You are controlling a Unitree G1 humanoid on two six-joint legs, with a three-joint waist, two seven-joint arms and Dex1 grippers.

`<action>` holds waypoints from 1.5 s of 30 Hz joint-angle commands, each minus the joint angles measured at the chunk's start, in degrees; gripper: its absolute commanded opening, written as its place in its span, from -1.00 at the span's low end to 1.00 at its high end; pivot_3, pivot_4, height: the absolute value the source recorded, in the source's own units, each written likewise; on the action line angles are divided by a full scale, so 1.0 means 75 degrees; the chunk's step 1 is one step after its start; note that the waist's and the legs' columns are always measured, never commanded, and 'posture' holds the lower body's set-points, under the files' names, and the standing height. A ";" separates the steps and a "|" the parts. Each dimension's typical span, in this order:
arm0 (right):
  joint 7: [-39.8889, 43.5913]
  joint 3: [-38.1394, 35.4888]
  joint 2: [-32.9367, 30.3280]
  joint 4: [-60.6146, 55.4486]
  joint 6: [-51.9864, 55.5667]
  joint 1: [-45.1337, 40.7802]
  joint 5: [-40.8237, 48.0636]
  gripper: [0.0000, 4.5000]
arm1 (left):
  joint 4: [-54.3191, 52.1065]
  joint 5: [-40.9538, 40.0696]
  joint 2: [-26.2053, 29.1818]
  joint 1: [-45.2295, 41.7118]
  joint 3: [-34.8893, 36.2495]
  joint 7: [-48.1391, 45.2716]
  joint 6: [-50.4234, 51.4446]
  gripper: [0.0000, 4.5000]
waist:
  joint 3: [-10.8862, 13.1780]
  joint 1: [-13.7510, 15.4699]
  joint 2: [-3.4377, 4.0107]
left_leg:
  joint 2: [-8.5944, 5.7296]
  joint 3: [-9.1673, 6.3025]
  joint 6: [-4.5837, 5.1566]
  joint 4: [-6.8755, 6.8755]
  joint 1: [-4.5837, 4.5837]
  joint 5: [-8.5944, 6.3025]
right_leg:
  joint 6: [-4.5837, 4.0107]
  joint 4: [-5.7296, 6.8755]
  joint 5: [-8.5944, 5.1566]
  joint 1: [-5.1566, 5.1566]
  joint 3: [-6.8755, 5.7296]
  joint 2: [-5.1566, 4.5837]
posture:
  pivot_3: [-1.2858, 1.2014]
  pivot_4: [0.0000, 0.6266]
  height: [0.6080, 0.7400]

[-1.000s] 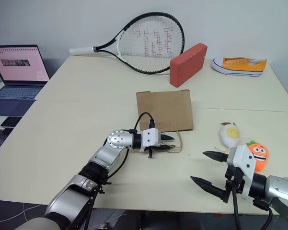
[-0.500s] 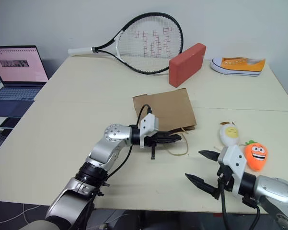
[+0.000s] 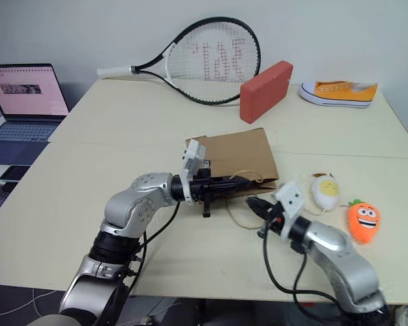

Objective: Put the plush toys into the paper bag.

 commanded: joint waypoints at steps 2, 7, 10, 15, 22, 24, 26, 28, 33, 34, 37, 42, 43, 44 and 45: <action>-0.0558 0.0352 0.0723 0.0972 -0.1003 -0.0419 -0.0894 -0.99 | -0.0350 -0.0302 -0.0063 -0.0138 0.0187 0.0189 0.0163 -1.00 | 0.0000 0.0000 0.0001 | 0.0000 0.0002 -0.0001 0.0000 -0.0001 0.0000 | -0.0001 0.0002 0.0000 -0.0002 0.0001 0.0000 | 0.03 -0.52 1.00; -0.1033 0.0491 0.1472 0.1968 -0.1708 -0.0861 -0.1530 -0.99 | -0.0423 -0.0408 -0.0030 -0.0144 0.0243 0.0342 0.0288 -1.00 | 0.0000 -0.0003 0.0001 | 0.0000 0.0001 -0.0001 0.0000 0.0000 0.0001 | -0.0001 0.0001 0.0001 -0.0002 0.0001 0.0000 | 0.03 -0.52 1.00; -0.1213 0.0457 0.1694 0.2279 -0.1826 -0.1021 -0.1732 -0.99 | -0.0458 -0.0453 -0.0005 -0.0164 0.0293 0.0453 0.0364 -1.00 | 0.0000 -0.0004 0.0001 | 0.0000 0.0000 -0.0002 -0.0002 0.0001 0.0001 | -0.0002 0.0003 0.0002 -0.0002 0.0001 0.0001 | 0.03 -0.52 1.00; -0.1428 0.0319 0.1880 0.2488 -0.1248 -0.0999 -0.1801 -0.99 | -0.0582 -0.0763 -0.0022 -0.0251 0.0481 0.0682 0.0676 -1.00 | 0.0000 -0.0003 0.0001 | 0.0000 -0.0001 -0.0002 -0.0002 0.0000 0.0001 | -0.0004 0.0003 0.0003 -0.0002 0.0002 0.0001 | 0.03 -0.52 1.00; -0.1772 0.0205 0.2213 0.2447 -0.0412 -0.0864 -0.1820 -0.99 | -0.0574 -0.0632 0.0314 -0.0615 0.0890 0.1057 0.0462 -1.00 | -0.0003 -0.0005 0.0003 | 0.0000 -0.0001 -0.0002 -0.0002 0.0007 0.0001 | -0.0007 0.0005 0.0004 0.0000 0.0002 0.0002 | 0.03 -0.52 1.00; -0.1850 0.0211 0.2259 0.2445 -0.0251 -0.0823 -0.1842 -0.99 | -0.0439 -0.0523 0.0433 -0.0958 0.1092 0.1200 0.0225 -1.00 | -0.0003 -0.0007 0.0003 | 0.0001 -0.0002 -0.0002 -0.0003 0.0007 0.0001 | -0.0008 0.0005 0.0003 0.0000 0.0001 0.0002 | 0.03 -0.52 1.00; -0.1914 0.0203 0.2300 0.2441 -0.0133 -0.0790 -0.1836 -0.99 | -0.0215 -0.0306 0.0547 -0.1366 0.1218 0.1305 -0.0169 -1.00 | -0.0003 -0.0001 0.0002 | 0.0001 -0.0005 -0.0002 -0.0003 0.0006 0.0001 | -0.0009 0.0004 0.0003 0.0000 -0.0001 0.0004 | 0.03 -0.52 1.00; -0.1926 0.0201 0.2317 0.2476 -0.0064 -0.0790 -0.1823 -0.99 | 0.0230 0.0003 0.0612 -0.1929 0.1353 0.1516 -0.0672 -1.00 | -0.0008 0.0007 -0.0004 | 0.0001 -0.0004 -0.0002 -0.0003 0.0007 0.0001 | -0.0008 0.0003 0.0003 0.0001 -0.0001 0.0004 | 0.03 -0.52 1.00; -0.1908 0.0249 0.2320 0.2553 0.0014 -0.0823 -0.1830 -0.99 | 0.0959 0.0576 0.0746 -0.2858 0.1348 0.1495 -0.1654 -1.00 | -0.0017 -0.0006 -0.0012 | 0.0000 -0.0001 -0.0002 -0.0007 0.0009 0.0001 | -0.0008 -0.0001 0.0003 0.0003 0.0000 0.0004 | 0.03 -0.52 1.00; -0.1912 0.0260 0.2326 0.2564 0.0019 -0.0825 -0.1836 -0.99 | 0.1046 0.0633 0.0746 -0.2972 0.1338 0.1467 -0.1769 -1.00 | -0.0017 -0.0007 -0.0012 | 0.0001 -0.0001 -0.0002 -0.0009 0.0010 0.0001 | -0.0007 0.0000 0.0003 0.0002 0.0000 0.0004 | 0.03 -0.52 1.00; -0.1923 0.0284 0.2360 0.2588 0.0046 -0.0836 -0.1841 -0.99 | 0.1307 0.0918 0.0739 -0.3193 0.1238 0.1384 -0.2244 -1.00 | -0.0017 -0.0009 -0.0012 | 0.0001 -0.0002 -0.0002 -0.0010 0.0011 0.0001 | -0.0007 0.0001 0.0003 0.0002 0.0000 0.0004 | 0.03 -0.52 1.00; -0.1899 0.0312 0.2362 0.2594 0.0077 -0.0861 -0.1867 -0.99 | 0.1768 0.1429 0.0571 -0.3400 0.1030 0.1391 -0.3045 -1.00 | -0.0018 -0.0009 -0.0014 | 0.0001 -0.0001 -0.0002 -0.0009 0.0011 0.0001 | -0.0007 0.0001 0.0003 0.0003 0.0000 0.0004 | 0.03 -0.52 1.00; -0.1897 0.0311 0.2358 0.2593 0.0084 -0.0866 -0.1872 -0.99 | 0.1842 0.1542 0.0538 -0.3418 0.0981 0.1408 -0.3212 -1.00 | -0.0018 -0.0009 -0.0014 | 0.0001 -0.0001 -0.0002 -0.0009 0.0011 0.0001 | -0.0007 0.0001 0.0003 0.0003 0.0000 0.0004 | 0.03 -0.52 1.00; -0.1896 0.0308 0.2354 0.2591 0.0093 -0.0868 -0.1873 -0.99 | 0.1901 0.1603 0.0502 -0.3432 0.0965 0.1422 -0.3325 -1.00 | -0.0018 -0.0009 -0.0014 | 0.0001 -0.0001 -0.0002 -0.0009 0.0011 0.0001 | -0.0007 0.0002 0.0003 0.0003 0.0000 0.0004 | 0.03 -0.52 1.00; -0.1893 0.0301 0.2350 0.2584 0.0100 -0.0870 -0.1875 -0.99 | 0.1965 0.1630 0.0453 -0.3465 0.0991 0.1469 -0.3401 -1.00 | -0.0018 -0.0010 -0.0014 | 0.0001 -0.0001 -0.0002 -0.0009 0.0011 0.0001 | -0.0007 0.0002 0.0003 0.0002 0.0000 0.0004 | 0.03 -0.52 1.00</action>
